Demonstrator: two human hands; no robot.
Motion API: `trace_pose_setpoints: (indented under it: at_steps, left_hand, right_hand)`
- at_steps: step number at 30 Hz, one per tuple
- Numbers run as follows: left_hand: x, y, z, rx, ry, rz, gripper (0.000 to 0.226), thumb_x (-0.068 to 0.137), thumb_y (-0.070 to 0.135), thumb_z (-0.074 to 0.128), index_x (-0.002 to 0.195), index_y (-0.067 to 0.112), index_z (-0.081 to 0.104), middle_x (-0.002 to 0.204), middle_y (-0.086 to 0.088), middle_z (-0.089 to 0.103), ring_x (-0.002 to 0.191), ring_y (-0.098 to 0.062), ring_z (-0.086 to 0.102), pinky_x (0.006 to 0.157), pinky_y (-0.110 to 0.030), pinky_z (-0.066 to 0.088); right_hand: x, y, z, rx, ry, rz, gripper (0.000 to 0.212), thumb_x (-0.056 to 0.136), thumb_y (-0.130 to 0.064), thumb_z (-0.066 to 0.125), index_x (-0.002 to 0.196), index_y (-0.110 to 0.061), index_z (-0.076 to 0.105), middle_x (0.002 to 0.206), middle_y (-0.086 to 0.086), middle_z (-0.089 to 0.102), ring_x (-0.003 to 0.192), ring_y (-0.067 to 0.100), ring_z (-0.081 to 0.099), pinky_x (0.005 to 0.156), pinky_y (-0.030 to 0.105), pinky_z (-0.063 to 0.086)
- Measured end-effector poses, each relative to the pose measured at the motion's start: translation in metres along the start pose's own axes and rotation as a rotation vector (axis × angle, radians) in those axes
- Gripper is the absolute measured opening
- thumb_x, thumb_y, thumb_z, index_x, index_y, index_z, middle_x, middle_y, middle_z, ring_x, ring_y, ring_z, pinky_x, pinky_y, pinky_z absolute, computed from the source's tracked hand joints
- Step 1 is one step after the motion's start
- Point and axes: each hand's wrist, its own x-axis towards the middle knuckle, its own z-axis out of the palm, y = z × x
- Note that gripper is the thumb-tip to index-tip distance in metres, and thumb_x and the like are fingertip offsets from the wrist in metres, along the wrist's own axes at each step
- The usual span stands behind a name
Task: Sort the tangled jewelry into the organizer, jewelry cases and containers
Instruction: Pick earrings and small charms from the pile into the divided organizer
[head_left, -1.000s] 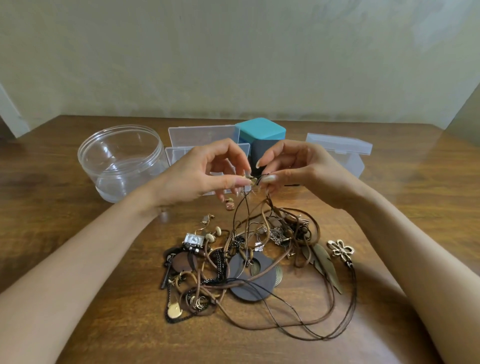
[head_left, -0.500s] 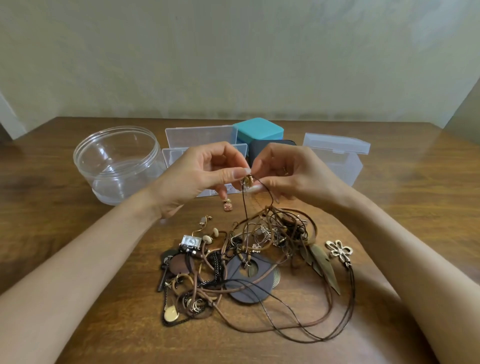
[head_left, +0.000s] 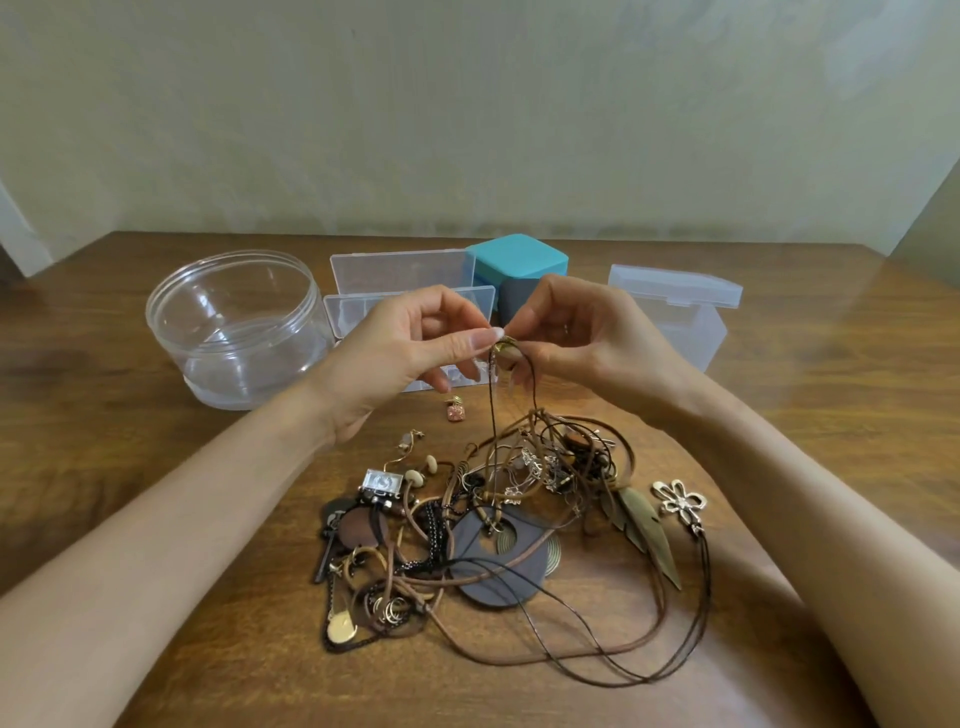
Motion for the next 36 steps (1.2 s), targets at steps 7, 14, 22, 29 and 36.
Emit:
trace_pose_setpoints:
  at_steps: [7, 14, 22, 29, 36]
  left_hand:
    - [-0.002, 0.006, 0.003, -0.281, -0.091, -0.243, 0.032, 0.069, 0.023, 0.063, 0.097, 0.010, 0.057, 0.071, 0.000, 0.068, 0.053, -0.006, 0.057, 0.039, -0.012, 0.042]
    - [-0.004, 0.009, -0.004, -0.201, -0.137, -0.290, 0.025, 0.063, 0.010, 0.066, 0.088, 0.006, 0.064, 0.066, 0.000, 0.067, 0.051, -0.004, 0.058, 0.040, -0.010, 0.045]
    - [-0.005, 0.014, -0.002, -0.283, -0.178, -0.311, 0.023, 0.072, 0.010, 0.060, 0.094, 0.003, 0.059, 0.070, -0.003, 0.068, 0.042, -0.002, 0.054, 0.036, -0.007, 0.041]
    - [-0.005, 0.014, -0.001, -0.350, -0.132, -0.274, 0.029, 0.069, 0.011, 0.061, 0.098, 0.007, 0.058, 0.081, -0.003, 0.071, 0.058, -0.008, 0.065, 0.041, -0.012, 0.048]
    - [-0.006, 0.015, -0.001, -0.214, -0.098, -0.167, 0.022, 0.071, 0.015, 0.063, 0.092, 0.009, 0.059, 0.064, 0.006, 0.064, 0.048, -0.003, 0.054, 0.037, -0.011, 0.039]
  right_hand:
    - [0.000, 0.000, -0.004, -0.127, 0.077, -0.038, 0.011, 0.081, 0.002, 0.068, 0.084, -0.006, 0.062, 0.087, 0.011, 0.069, 0.083, 0.027, 0.068, 0.078, 0.040, 0.057]
    - [0.000, -0.002, -0.009, -0.121, 0.069, -0.075, 0.011, 0.080, 0.003, 0.069, 0.082, -0.007, 0.063, 0.086, 0.007, 0.070, 0.077, 0.022, 0.069, 0.072, 0.028, 0.056]
    - [0.000, -0.003, -0.013, -0.067, 0.032, -0.073, 0.011, 0.080, 0.004, 0.068, 0.082, -0.003, 0.060, 0.086, 0.009, 0.069, 0.073, 0.014, 0.066, 0.071, 0.027, 0.056]
    - [-0.001, -0.006, -0.009, -0.046, 0.067, -0.105, 0.014, 0.081, 0.005, 0.067, 0.082, -0.006, 0.059, 0.087, 0.013, 0.068, 0.074, 0.018, 0.066, 0.071, 0.030, 0.056]
    - [-0.001, -0.002, -0.003, -0.165, 0.132, -0.188, 0.014, 0.081, 0.003, 0.067, 0.087, -0.007, 0.059, 0.087, 0.001, 0.066, 0.083, 0.017, 0.067, 0.079, 0.031, 0.056]
